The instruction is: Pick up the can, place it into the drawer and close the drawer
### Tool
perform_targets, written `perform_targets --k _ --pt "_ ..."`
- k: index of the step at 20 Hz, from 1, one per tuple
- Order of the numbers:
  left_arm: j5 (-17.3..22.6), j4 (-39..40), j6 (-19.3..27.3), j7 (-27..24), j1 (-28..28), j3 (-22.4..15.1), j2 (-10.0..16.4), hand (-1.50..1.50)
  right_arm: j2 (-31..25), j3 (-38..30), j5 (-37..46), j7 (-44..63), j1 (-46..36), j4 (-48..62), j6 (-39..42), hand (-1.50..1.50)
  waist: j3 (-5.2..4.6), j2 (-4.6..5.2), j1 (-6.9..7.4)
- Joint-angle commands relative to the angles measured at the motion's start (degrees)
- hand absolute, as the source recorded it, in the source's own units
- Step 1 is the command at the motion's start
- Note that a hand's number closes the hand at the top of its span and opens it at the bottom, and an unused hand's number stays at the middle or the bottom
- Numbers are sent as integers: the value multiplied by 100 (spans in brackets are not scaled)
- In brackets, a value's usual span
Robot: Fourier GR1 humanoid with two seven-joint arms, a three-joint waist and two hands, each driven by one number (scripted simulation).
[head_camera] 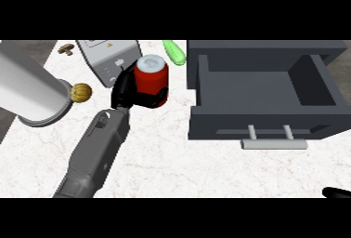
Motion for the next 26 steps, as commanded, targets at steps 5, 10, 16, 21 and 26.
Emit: perform_targets --k 5,10,16,21,26 --pt "452 -1203 688 1667 -794 -760 -22 150 -13 283 287 635 -428 -320 -319 -150 -3 9 1" --pt "445 -1469 1411 2298 -1472 -945 -23 150 22 -43 -30 -124 98 -51 92 -150 2 25 -75" --pt "422 -911 1238 2474 -2208 -830 6 150 -38 21 -38 163 -30 -129 61 -150 -1 45 -100" --pt "642 -540 1841 2825 -3011 -1221 -23 150 -15 -64 -82 185 -118 -135 -58 -150 1 48 -146" --pt "1057 318 2090 2908 -3828 -1399 -23 150 -239 -148 -311 611 -510 -188 -126 -150 4 82 -278"
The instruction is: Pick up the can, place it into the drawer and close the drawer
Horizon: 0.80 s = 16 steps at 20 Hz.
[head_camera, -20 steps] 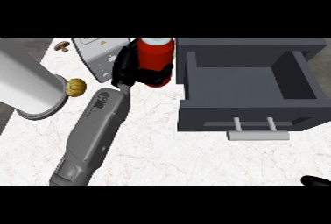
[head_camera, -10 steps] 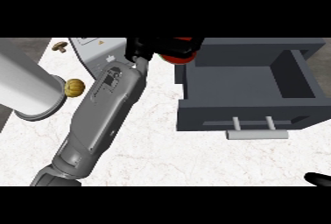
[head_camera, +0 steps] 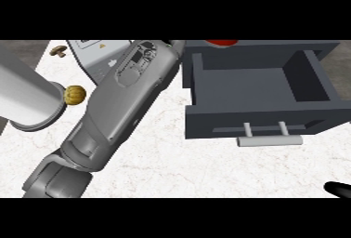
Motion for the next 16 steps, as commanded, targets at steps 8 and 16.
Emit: perform_targets --k 8,16 --pt "741 1428 439 -156 -1273 -551 -1 150 -17 95 87 -20 -211 93 -54 -150 9 55 -224" --pt "1025 2100 874 -464 -1542 -889 -1 150 -133 358 201 275 -426 47 -24 -150 14 111 -392"
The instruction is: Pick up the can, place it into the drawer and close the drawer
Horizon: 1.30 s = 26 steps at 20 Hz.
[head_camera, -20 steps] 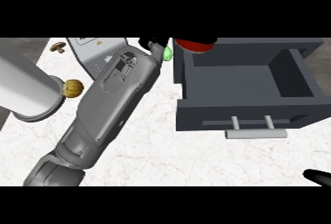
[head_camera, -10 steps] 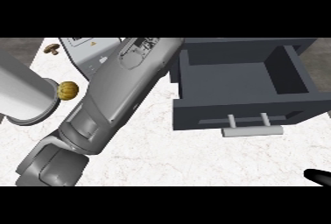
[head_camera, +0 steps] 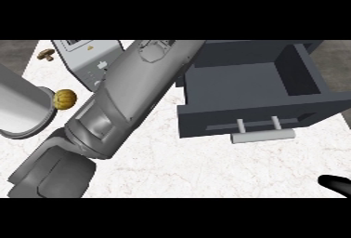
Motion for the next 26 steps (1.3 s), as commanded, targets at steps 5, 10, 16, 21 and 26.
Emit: perform_targets --k 5,10,16,21,26 --pt "257 530 717 -161 -357 -256 -1 -150 -201 -83 -156 249 -222 -12 27 -150 3 18 -104" --pt "460 578 719 -287 -432 -351 -1 -150 -446 11 260 86 -477 92 81 -150 0 30 -57" --pt "739 729 816 -534 -368 -273 -1 -150 -622 420 757 -264 -443 -44 356 -150 2 54 -129" --pt "1001 721 823 -750 -344 -176 -1 -150 -916 741 1620 -683 -862 445 373 -150 0 85 -41" --pt "1255 671 820 -760 -438 -72 -1 -150 -1194 1219 2710 -1151 -1068 1183 348 -150 0 67 90"
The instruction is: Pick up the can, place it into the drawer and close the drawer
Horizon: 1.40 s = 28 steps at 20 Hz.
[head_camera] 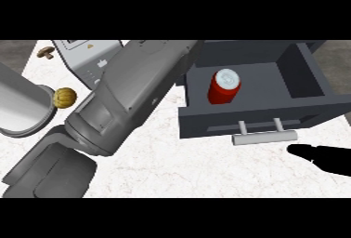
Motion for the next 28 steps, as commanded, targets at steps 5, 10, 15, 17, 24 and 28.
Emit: perform_targets --k 5,10,15,17,24,28 --pt "78 220 -56 -34 -287 55 -1 -150 -192 969 1758 -482 -689 1135 -302 -150 -6 -33 264" --pt "6 221 -114 -100 -158 -86 -1 -150 13 1462 2586 -751 -1043 2375 -695 -150 -4 -62 341" --pt "-45 270 -373 -9 -176 73 139 -150 201 1803 3484 -1135 -1130 3400 -1433 -150 -7 -100 475" --pt "-80 170 -536 86 -184 76 319 -150 224 1708 3554 -1021 -1727 3958 -1361 -150 -11 -123 553" --pt "-213 -14 -392 90 88 115 477 -150 640 1534 3970 -1780 -2397 5994 -2622 -150 -6 -118 636" --pt "-251 -291 -519 318 235 125 727 -150 727 1282 4250 -1679 -2951 6961 -3168 -150 -8 -133 702"
